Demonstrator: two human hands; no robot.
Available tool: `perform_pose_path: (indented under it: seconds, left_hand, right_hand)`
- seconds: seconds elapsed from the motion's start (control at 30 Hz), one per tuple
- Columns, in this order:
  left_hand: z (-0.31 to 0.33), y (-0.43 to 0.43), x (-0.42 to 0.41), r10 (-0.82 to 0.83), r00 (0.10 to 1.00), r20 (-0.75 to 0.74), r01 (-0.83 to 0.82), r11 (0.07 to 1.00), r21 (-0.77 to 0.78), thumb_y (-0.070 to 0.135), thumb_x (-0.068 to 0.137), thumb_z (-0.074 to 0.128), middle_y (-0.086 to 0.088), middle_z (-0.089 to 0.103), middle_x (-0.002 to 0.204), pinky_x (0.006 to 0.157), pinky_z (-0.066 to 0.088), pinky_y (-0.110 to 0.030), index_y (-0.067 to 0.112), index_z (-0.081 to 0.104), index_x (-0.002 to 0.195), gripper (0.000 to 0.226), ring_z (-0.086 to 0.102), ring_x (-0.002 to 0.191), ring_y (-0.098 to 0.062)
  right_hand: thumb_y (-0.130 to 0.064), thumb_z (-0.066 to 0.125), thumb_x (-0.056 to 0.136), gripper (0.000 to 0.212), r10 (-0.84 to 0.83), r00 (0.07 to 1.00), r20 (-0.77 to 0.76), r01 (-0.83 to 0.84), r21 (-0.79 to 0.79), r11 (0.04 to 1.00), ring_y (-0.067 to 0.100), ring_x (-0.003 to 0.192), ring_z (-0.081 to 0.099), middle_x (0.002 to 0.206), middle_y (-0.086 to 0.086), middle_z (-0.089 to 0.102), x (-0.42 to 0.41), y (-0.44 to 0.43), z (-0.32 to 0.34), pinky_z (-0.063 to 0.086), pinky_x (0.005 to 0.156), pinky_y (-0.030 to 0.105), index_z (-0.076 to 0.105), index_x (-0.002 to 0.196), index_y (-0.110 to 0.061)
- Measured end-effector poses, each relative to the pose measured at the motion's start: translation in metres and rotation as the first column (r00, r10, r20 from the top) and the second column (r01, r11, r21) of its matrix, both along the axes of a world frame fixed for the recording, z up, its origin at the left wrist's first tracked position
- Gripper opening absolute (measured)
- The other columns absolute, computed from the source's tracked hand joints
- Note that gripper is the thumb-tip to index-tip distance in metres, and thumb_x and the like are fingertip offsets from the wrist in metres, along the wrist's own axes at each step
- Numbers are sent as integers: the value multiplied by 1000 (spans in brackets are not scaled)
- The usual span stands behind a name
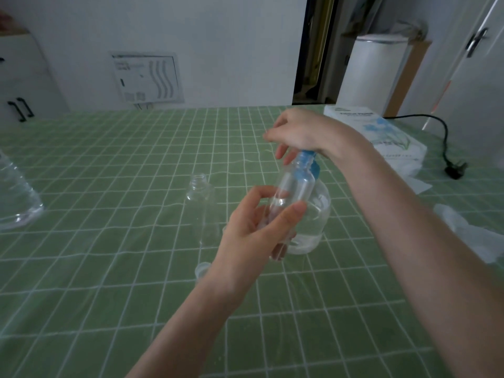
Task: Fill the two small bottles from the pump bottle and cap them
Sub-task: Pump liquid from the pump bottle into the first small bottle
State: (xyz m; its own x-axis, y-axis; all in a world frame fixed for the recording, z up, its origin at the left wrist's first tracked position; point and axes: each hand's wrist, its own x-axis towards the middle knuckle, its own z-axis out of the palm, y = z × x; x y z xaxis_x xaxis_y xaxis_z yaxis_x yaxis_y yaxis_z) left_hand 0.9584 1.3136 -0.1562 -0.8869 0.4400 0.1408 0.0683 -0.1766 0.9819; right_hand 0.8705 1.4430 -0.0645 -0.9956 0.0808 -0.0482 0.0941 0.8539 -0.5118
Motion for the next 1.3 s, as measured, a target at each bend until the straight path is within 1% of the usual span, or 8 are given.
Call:
perform_pose_path:
  seconds: [0.23, 0.47, 0.63, 0.77, 0.97, 1.13, 1.23, 1.3]
  left_hand:
    - [2, -2, 0, -3, 1000, -9, 3, 1000, 12, 40, 70, 65, -8, 65, 81, 48, 43, -17, 17, 59, 99, 37, 55, 62, -14]
    - [0, -3, 1, -11, 1000, -6, 11, 1000, -4, 39, 70, 64, -9, 61, 78, 45, 40, -17, 16, 58, 96, 35, 48, 60, -18]
    - [0, -2, 0, -5, 1000, 2, 5, 1000, -1, 40, 72, 67, -8, 64, 79, 47, 42, -18, 19, 59, 95, 33, 52, 63, -18]
    - [1, -2, -1, -7, 1000, -7, 7, 1000, 0, 40, 74, 66, -8, 67, 83, 49, 43, -18, 23, 60, 95, 28, 55, 63, -13]
    - [1, -2, -1, -7, 1000, -10, 7, 1000, 13, 43, 70, 67, -9, 67, 84, 49, 44, -17, 19, 59, 98, 38, 56, 64, -14]
    - [-1, -2, 0, -9, 1000, -11, 9, 1000, -9, 40, 69, 64, -7, 65, 81, 48, 43, -18, 19, 59, 95, 33, 53, 64, -18]
    - [-2, -2, 0, -9, 1000, -11, 9, 1000, -11, 41, 69, 65, -8, 64, 80, 48, 42, -18, 21, 59, 93, 32, 53, 63, -17]
    - [-2, -2, 0, -9, 1000, -4, 9, 1000, -4, 41, 68, 65, -9, 64, 81, 48, 43, -17, 19, 59, 94, 34, 53, 63, -16]
  right_hand:
    - [-34, 50, 94, 41, 18, 1000, 23, -18, 24, 1000, 29, 97, 68, 101, 13, 72, 0, -1, 2, 47, 98, 44, 61, 117, -2]
    - [-31, 51, 95, 39, 2, 997, 75, -2, -2, 1000, 31, 100, 66, 108, 15, 69, 0, -2, -8, 47, 98, 44, 58, 121, -4]
    - [-32, 49, 95, 38, 5, 999, 32, -5, -8, 1000, 31, 98, 67, 103, 14, 71, 2, -1, -4, 48, 97, 43, 61, 116, -2]
    - [-30, 50, 94, 38, 6, 1000, -5, -6, 12, 1000, 29, 97, 68, 100, 13, 72, 1, 0, 5, 50, 93, 41, 61, 115, -1]
    - [-31, 52, 95, 37, 13, 999, 35, -14, 28, 1000, 30, 99, 68, 104, 15, 71, 1, -2, 2, 47, 97, 43, 61, 115, -2]
    - [-30, 52, 95, 38, 0, 997, 73, -2, 35, 999, 31, 102, 65, 111, 15, 67, 0, -2, -5, 46, 99, 44, 57, 122, -3]
    - [-30, 51, 95, 38, -4, 999, 48, 3, 20, 1000, 31, 100, 66, 109, 15, 68, 2, -2, -6, 47, 98, 44, 58, 121, -3]
    - [-28, 50, 96, 36, 4, 1000, 7, -4, 6, 1000, 30, 98, 67, 101, 14, 71, 3, -3, -6, 48, 96, 44, 59, 118, -2]
